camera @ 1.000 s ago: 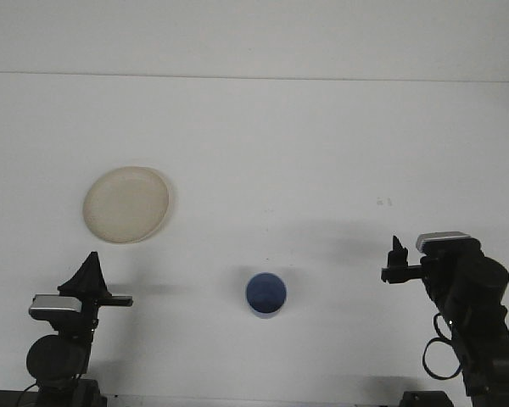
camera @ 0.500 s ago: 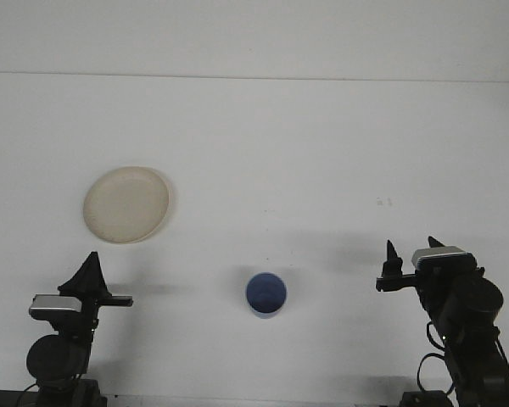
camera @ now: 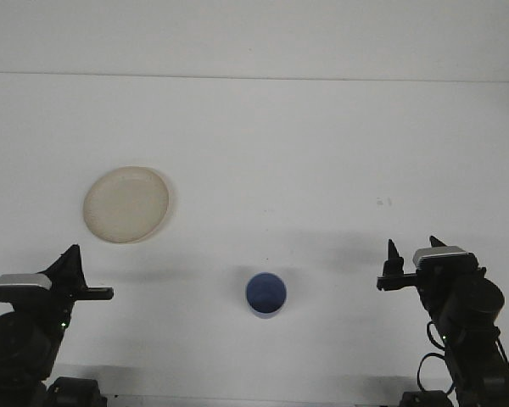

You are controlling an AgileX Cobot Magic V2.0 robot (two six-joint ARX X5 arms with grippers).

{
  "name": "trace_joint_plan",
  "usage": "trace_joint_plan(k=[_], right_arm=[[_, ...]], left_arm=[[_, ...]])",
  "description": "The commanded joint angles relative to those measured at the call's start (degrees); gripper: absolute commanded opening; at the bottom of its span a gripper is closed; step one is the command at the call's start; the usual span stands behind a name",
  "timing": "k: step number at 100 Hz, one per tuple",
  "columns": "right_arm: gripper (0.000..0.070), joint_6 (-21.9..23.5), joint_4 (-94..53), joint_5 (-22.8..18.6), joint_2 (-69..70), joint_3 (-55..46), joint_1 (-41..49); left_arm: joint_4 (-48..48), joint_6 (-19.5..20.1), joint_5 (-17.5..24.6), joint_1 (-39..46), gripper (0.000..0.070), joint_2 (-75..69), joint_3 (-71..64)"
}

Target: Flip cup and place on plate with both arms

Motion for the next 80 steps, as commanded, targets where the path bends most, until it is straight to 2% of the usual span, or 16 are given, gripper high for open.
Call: trace_joint_plan(k=[1, 22, 31, 80], right_arm=[[0.0541, 0.9, 0.7, 0.0, 0.2, 0.39, 0.07], [0.0541, 0.9, 0.7, 0.0, 0.2, 0.39, 0.07], [0.0541, 0.9, 0.7, 0.0, 0.2, 0.39, 0.07], [0.0541, 0.9, 0.61, -0.02, 0.2, 0.39, 0.07]], left_arm=[[-6.03, -0.94, 0.11, -0.04, 0.0012, 5.11, 7.34], [-25.18, 0.83, 0.11, -0.04, 0.0012, 20.0, 22.62], [-30.58, 1.53, 0.11, -0.04, 0.0012, 25.03, 26.03], [-25.68, 1.7, 0.11, -0.04, 0.0025, 29.77, 26.69]])
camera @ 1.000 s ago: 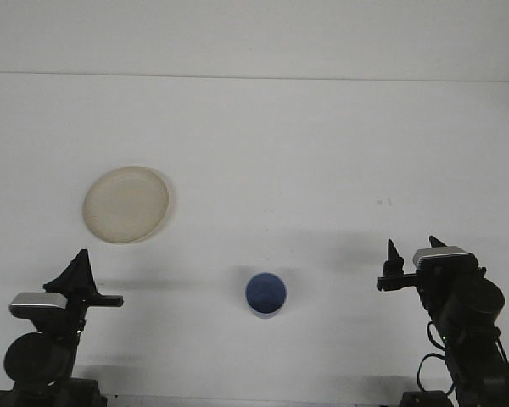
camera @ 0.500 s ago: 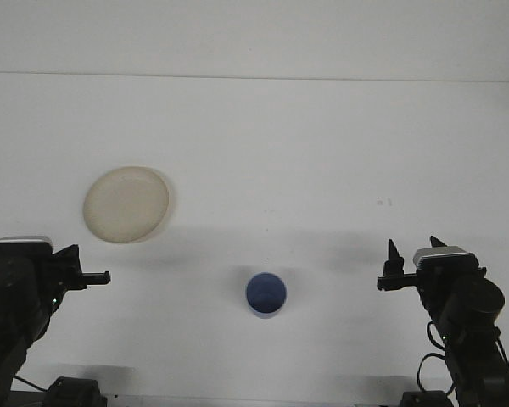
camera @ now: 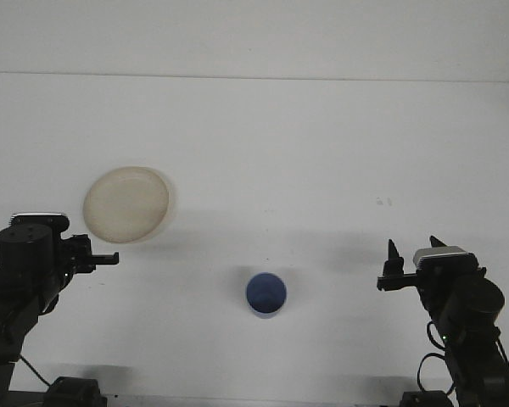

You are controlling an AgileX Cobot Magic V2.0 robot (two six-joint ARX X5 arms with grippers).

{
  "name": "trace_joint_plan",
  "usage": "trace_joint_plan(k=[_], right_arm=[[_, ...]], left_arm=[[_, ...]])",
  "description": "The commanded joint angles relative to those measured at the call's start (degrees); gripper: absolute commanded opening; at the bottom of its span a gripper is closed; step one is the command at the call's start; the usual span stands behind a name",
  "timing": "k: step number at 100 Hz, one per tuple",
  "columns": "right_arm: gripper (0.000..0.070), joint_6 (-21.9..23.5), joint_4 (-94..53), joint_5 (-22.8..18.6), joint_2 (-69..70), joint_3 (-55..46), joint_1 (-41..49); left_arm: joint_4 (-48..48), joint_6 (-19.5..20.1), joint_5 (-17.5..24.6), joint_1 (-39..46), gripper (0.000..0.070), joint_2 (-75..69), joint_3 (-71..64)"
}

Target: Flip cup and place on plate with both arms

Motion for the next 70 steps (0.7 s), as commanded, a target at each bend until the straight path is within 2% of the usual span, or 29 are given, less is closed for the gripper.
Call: trace_joint_plan(k=[1, 6, 16, 21, 35, 43, 70], right_arm=[[0.0541, 0.9, 0.63, 0.0, 0.2, 0.42, 0.07], [0.0541, 0.9, 0.63, 0.0, 0.2, 0.42, 0.07], [0.0541, 0.9, 0.63, 0.0, 0.2, 0.42, 0.07], [0.0541, 0.9, 0.66, 0.0, 0.2, 0.42, 0.07], [0.0541, 0.9, 0.66, 0.0, 0.2, 0.42, 0.07], [0.0541, 0.9, 0.66, 0.0, 0.2, 0.42, 0.07], [0.0541, 0.9, 0.66, 0.0, 0.2, 0.42, 0.07]], left_arm=[[0.15, 0.42, 0.04, -0.04, 0.0031, 0.15, 1.05], [-0.17, 0.26, 0.04, -0.02, 0.0132, 0.17, 1.05], [-0.76, 0.26, 0.04, -0.04, 0.0485, 0.2, 1.05], [-0.96, 0.26, 0.04, -0.04, 0.0574, 0.2, 1.05], [-1.62, 0.26, 0.24, -0.33, 0.0586, 0.2, 1.09], [-2.4, -0.04, 2.1, -1.03, 0.0586, 0.52, 1.53], [-7.06, -6.4, 9.11, -10.34, 0.0586, 8.35, 6.32]])
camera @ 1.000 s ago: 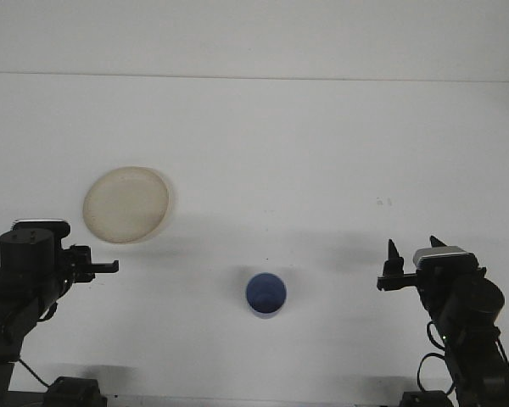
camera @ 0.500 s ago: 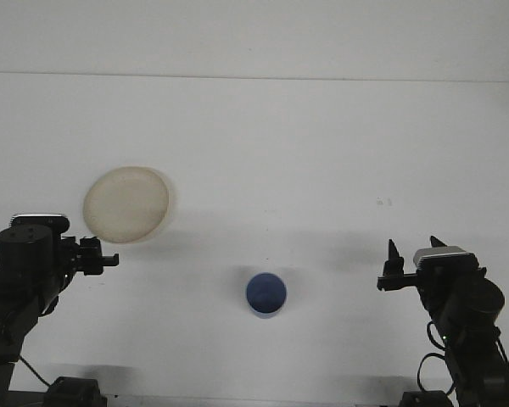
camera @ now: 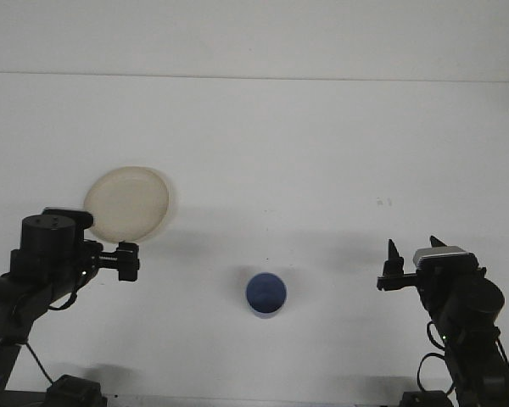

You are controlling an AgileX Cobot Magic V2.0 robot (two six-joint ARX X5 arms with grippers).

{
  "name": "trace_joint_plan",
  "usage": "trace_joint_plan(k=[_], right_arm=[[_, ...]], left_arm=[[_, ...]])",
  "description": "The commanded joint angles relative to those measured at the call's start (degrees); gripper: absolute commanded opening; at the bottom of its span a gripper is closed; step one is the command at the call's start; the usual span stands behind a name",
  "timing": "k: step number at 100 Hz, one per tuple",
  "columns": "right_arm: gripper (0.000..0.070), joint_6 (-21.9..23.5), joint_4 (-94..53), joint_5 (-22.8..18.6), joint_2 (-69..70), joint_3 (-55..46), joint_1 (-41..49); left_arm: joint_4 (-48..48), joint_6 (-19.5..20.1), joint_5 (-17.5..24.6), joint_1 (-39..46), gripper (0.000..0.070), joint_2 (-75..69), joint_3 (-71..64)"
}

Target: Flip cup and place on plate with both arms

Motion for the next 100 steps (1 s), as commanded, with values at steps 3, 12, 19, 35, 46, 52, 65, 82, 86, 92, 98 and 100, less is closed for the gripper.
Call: trace_joint_plan(k=[3, 12, 19, 35, 46, 52, 65, 82, 86, 92, 98, 100], right_arm=[[0.0541, 0.9, 0.66, 0.0, 0.2, 0.39, 0.07], [0.0541, 0.9, 0.66, 0.0, 0.2, 0.39, 0.07], [0.0541, 0.9, 0.63, 0.0, 0.22, 0.39, 0.07], [0.0541, 0.92, 0.63, 0.0, 0.24, 0.39, 0.07], [0.0541, 1.05, 0.63, 0.0, 0.24, 0.39, 0.07], [0.0541, 1.05, 0.63, 0.0, 0.24, 0.39, 0.07], [0.0541, 1.05, 0.63, 0.0, 0.24, 0.39, 0.07], [0.0541, 1.05, 0.63, 0.0, 0.24, 0.39, 0.07], [0.0541, 1.05, 0.63, 0.0, 0.24, 0.39, 0.07], [0.0541, 1.05, 0.63, 0.0, 0.24, 0.39, 0.07], [0.0541, 1.05, 0.63, 0.0, 0.24, 0.39, 0.07], [0.0541, 1.05, 0.66, 0.0, 0.24, 0.39, 0.07]], left_arm=[[-0.76, -3.26, 1.79, -4.24, 0.0586, 3.96, 2.51], [-0.63, -4.83, 1.86, -9.77, 0.0586, 8.46, 4.48], [-0.48, -5.9, 1.86, -14.21, 0.0585, 12.22, 6.14], [-0.17, -7.8, 1.86, -22.67, 0.0585, 21.05, 10.23], [0.7, -8.17, 1.86, -27.15, 0.0585, 26.29, 12.83], [1.01, -8.15, 1.86, -29.31, 0.0585, 28.83, 14.29], [2.08, -8.13, 1.86, -32.7, 0.0585, 33.66, 16.76], [2.34, -7.87, 1.86, -35.76, 0.0585, 39.04, 18.21], [2.32, -7.85, 1.86, -36.3, 0.0585, 40.15, 18.21], [2.25, -7.72, 1.86, -36.94, 0.0585, 41.79, 18.21], [2.32, -7.61, 1.84, -37.4, 0.0585, 43.41, 18.21], [2.29, -7.56, 1.84, -37.51, 0.0584, 43.98, 18.21]])
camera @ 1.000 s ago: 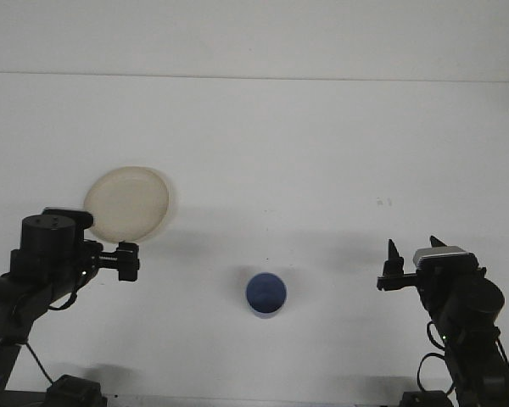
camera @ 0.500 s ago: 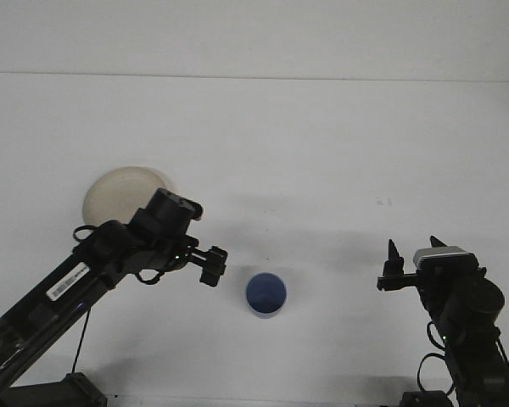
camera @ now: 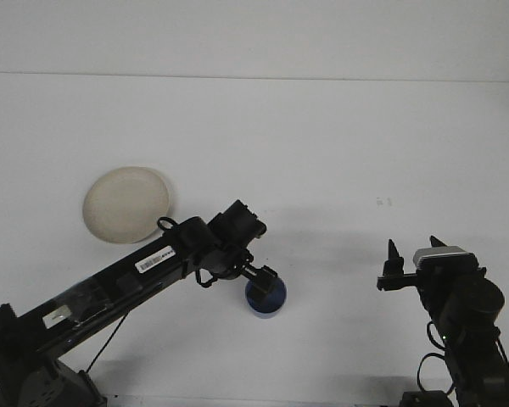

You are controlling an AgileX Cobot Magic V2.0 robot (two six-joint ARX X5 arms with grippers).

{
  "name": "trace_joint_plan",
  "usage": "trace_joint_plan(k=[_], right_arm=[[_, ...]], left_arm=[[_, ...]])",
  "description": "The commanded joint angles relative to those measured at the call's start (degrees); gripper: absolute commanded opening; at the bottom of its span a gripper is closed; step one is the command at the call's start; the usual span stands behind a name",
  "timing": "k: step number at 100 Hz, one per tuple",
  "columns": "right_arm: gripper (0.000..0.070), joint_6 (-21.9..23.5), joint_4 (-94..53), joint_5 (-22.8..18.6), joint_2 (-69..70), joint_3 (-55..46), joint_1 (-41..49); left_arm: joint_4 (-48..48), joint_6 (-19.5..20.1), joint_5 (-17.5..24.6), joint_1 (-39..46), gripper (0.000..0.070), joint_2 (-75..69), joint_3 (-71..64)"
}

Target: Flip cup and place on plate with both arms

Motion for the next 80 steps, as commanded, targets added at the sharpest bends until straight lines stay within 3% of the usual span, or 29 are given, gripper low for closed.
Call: trace_joint_plan(k=[1, 12, 27, 35, 47, 80], right_arm=[[0.0541, 1.01, 0.66, -0.02, 0.24, 0.39, 0.07], [0.0541, 1.01, 0.63, -0.02, 0.24, 0.39, 0.07], [0.0541, 1.01, 0.66, -0.02, 0.24, 0.39, 0.07], [0.0541, 1.01, 0.66, -0.02, 0.24, 0.39, 0.07], [0.0541, 1.01, 0.66, -0.02, 0.24, 0.39, 0.07], [0.0541, 0.98, 0.68, -0.02, 0.24, 0.39, 0.07]], left_arm=[[-0.07, 0.28, 0.22, -0.9, 0.0584, 2.51, 1.07], [-0.07, 0.55, 0.2, -1.16, 0.0554, 5.05, 1.07], [-0.39, 1.03, 0.2, -1.46, 0.0391, 7.39, 1.07], [-0.39, 1.79, 0.2, -1.51, 0.0269, 7.85, 1.07], [-0.09, 2.51, 0.2, -1.75, 0.0006, 7.89, 1.07], [-5.27, 5.38, -0.28, -0.13, 0.0009, 7.3, 5.75]])
